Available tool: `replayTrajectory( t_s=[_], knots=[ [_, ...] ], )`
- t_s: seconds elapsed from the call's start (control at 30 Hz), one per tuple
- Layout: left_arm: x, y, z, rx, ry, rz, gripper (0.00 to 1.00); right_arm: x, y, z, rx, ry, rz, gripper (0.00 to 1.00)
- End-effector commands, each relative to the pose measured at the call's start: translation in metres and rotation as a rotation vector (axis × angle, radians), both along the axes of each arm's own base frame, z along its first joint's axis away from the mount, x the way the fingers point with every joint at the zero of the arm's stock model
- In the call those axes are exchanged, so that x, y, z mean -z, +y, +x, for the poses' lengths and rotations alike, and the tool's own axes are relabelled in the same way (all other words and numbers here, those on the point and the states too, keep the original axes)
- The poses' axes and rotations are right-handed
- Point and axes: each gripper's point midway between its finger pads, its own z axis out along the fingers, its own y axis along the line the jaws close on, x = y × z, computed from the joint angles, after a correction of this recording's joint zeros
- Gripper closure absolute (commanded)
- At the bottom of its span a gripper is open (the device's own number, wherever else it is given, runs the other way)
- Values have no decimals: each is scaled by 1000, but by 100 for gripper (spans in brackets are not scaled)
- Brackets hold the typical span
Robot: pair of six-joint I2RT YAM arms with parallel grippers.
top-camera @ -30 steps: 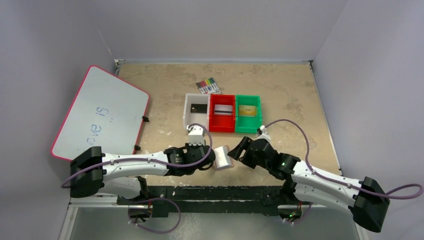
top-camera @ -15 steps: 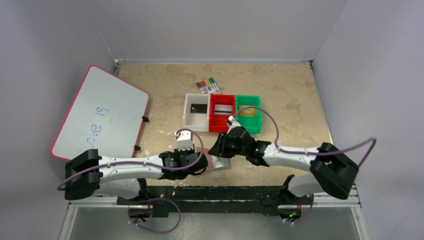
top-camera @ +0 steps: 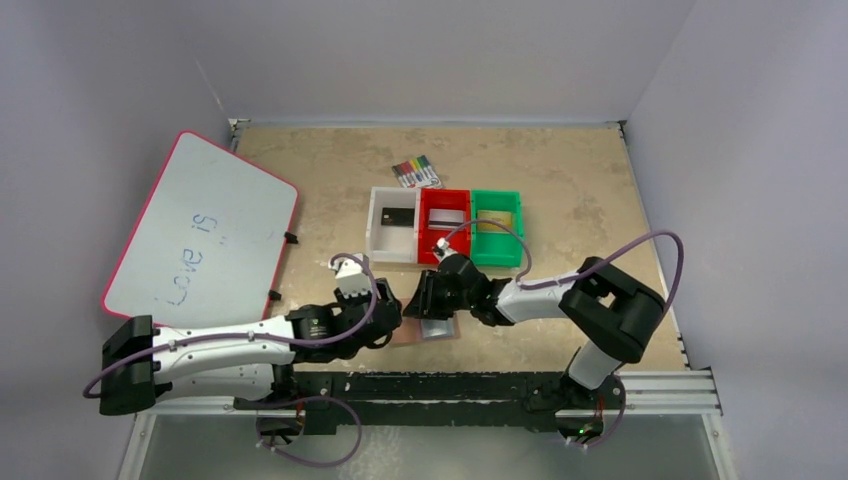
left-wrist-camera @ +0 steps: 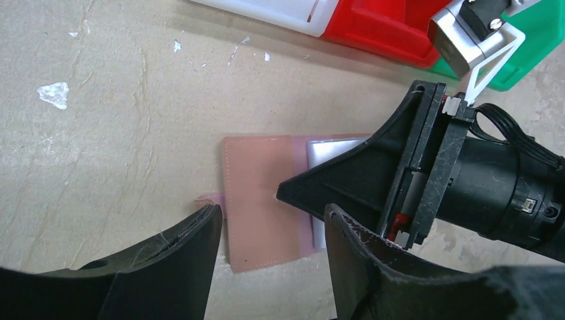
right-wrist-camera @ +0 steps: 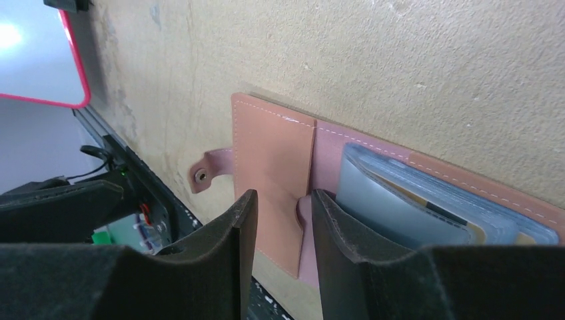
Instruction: Take the credit cards out of the card holder
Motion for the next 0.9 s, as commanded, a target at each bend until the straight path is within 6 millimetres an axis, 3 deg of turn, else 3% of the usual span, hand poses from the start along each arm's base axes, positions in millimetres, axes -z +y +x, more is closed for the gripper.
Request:
replayTrajectory(
  t_s=[0.0,0.27,0.4,0.47,0.57,0.77,0.87],
  knots=[
    [-1,-2,-1,11,-19,-40,42,24,-11,-6,68,70,-40,61],
    [23,-3,-4,30,36,79,43,8,-13,-1,119,43,7,61],
    [37,-1,-3,17,52,132,46,-23,-15,4,127,-25,64,60],
    [44,7,-3,-14,57,178,50,-42,-21,8,150,-68,72,58],
    [53,15,-3,-24,62,227,56,-56,-39,11,205,-101,30,55],
    [48,7,-2,1,48,199,70,-50,-74,0,275,-68,-67,51],
    [44,4,0,5,37,178,72,-46,-78,-7,261,-54,-63,38]
  ],
)
